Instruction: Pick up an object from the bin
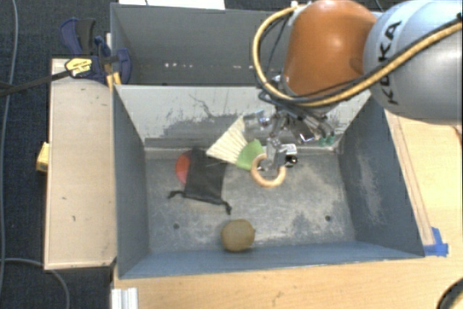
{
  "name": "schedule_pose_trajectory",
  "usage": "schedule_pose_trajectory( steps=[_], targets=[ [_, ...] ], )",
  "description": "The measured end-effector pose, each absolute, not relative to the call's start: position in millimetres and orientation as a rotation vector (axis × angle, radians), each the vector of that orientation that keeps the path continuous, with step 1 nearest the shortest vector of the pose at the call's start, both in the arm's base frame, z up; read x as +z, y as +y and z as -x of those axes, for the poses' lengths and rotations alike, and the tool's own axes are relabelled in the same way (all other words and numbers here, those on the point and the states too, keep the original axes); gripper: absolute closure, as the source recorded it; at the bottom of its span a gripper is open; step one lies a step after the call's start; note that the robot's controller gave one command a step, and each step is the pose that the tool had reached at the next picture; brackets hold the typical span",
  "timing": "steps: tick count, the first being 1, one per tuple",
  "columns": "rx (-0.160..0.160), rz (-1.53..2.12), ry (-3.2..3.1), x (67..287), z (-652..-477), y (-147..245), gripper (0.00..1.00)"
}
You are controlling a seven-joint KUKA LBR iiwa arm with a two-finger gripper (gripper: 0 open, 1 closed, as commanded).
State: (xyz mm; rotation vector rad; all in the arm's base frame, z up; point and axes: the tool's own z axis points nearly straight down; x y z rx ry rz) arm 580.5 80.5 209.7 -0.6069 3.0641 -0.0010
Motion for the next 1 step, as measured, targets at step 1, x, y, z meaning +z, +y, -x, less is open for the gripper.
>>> schedule_pose_trajectory(
  steps=[1],
  targets=[
    [-0.001,0.607,3.064,224.6,-580.5,78.3,1.00]
  ],
)
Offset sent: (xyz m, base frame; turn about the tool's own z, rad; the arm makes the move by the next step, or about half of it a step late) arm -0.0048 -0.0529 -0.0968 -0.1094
